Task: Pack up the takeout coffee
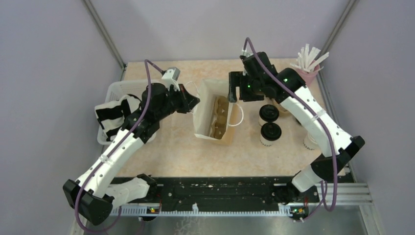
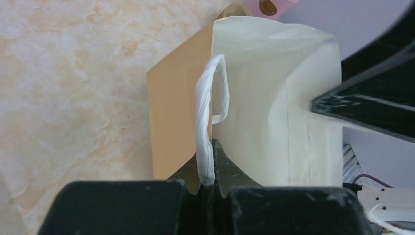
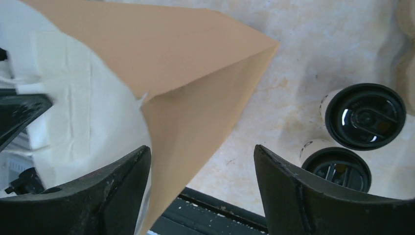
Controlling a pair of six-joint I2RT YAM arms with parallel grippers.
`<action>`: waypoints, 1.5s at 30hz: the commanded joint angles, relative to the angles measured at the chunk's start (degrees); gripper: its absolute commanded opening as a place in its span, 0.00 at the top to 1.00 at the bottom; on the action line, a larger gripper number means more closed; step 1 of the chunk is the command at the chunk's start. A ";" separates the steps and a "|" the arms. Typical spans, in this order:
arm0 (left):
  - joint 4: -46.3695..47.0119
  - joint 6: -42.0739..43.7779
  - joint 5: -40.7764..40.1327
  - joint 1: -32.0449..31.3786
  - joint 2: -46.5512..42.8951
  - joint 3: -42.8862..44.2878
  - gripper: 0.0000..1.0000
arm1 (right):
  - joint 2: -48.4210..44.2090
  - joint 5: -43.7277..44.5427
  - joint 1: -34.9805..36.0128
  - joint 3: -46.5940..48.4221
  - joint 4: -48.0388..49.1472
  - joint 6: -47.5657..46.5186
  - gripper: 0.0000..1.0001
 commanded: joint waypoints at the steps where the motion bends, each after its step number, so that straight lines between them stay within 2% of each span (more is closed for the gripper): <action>1: 1.47 1.45 -2.81 0.02 1.71 3.05 1.00 | -2.46 2.24 0.37 10.24 -7.53 -1.38 0.21; 7: -0.34 1.93 -6.58 0.01 3.05 5.72 1.00 | 2.03 -2.32 0.56 23.43 -8.33 0.24 0.19; 10: 0.13 1.20 -7.81 -0.04 3.83 6.43 1.00 | 5.58 -7.33 2.30 26.09 -5.35 4.05 0.25; 13: 1.64 0.60 -8.20 -0.11 4.76 7.08 1.00 | 8.22 -9.59 4.39 24.97 0.01 8.50 0.38; 14: 1.97 0.45 -8.27 -0.12 5.04 7.32 1.00 | 9.04 -10.10 4.62 24.39 1.46 10.34 0.47; 15: 2.47 0.35 -8.31 -0.12 5.31 7.42 1.00 | 9.85 -9.62 4.70 23.48 2.78 12.22 0.62; 16: 2.74 0.25 -8.33 -0.13 5.49 7.48 1.00 | 10.55 -8.72 4.91 22.58 3.49 13.61 0.69; 18: 3.19 -0.27 -8.53 -0.11 5.68 7.33 1.00 | 12.17 -6.24 5.18 21.12 3.37 15.07 0.78; 19: 3.56 -0.47 -8.48 -0.08 5.70 7.12 1.00 | 12.76 -5.09 5.34 20.38 3.37 15.26 0.80; 23: 3.97 -2.13 -8.13 -0.12 6.08 6.84 1.00 | 14.29 -1.42 6.38 16.71 4.27 14.36 0.83; 28: 5.25 -3.73 -7.80 -0.12 5.80 5.79 1.00 | 18.23 4.48 8.58 18.19 1.29 12.89 0.86; 36: 6.86 -5.20 -8.10 -0.08 5.04 2.18 1.00 | 20.39 10.36 10.04 12.59 6.49 10.97 0.80; 45: 5.32 -7.58 -11.98 -0.02 5.88 2.55 1.00 | 25.00 9.37 10.13 12.05 10.37 9.78 0.77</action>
